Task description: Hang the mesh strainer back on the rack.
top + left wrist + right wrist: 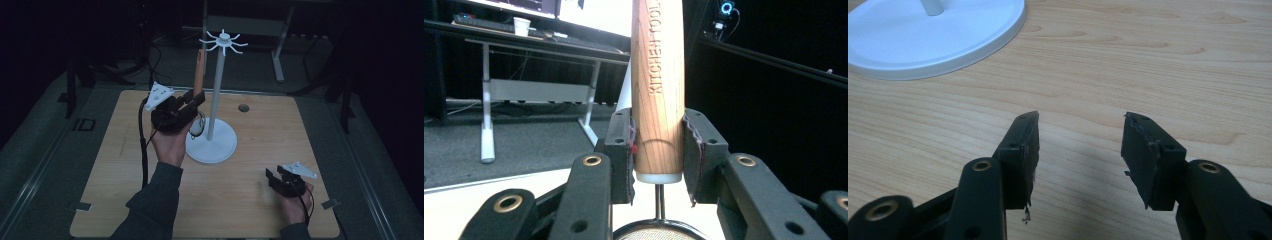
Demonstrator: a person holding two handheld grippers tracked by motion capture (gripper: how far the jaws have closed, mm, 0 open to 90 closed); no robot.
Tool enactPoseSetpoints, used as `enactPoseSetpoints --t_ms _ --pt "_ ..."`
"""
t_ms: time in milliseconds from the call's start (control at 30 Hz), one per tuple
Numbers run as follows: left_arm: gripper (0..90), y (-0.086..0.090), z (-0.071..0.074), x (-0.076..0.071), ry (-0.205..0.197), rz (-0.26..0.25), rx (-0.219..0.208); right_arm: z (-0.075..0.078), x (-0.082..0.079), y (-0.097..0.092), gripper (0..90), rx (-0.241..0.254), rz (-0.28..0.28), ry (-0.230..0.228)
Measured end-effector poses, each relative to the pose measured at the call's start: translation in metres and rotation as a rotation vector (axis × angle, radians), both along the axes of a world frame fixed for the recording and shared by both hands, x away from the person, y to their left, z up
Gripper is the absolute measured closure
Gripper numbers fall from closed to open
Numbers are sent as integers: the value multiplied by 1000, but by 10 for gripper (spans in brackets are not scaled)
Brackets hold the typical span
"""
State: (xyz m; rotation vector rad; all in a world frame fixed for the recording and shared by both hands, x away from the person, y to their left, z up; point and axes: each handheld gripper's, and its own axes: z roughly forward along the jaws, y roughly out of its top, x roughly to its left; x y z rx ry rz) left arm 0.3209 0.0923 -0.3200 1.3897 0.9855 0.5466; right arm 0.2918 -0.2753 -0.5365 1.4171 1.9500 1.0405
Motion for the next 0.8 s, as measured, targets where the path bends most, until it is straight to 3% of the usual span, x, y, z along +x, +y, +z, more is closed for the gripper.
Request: enactPoseSetpoints --t_ms 633,800 --pt "685 -5 8 10 -2 -6 20 0 0 0 489 -1 0 -3" --pt "685 -7 8 15 13 -9 26 0 0 0 489 0 -1 -2"
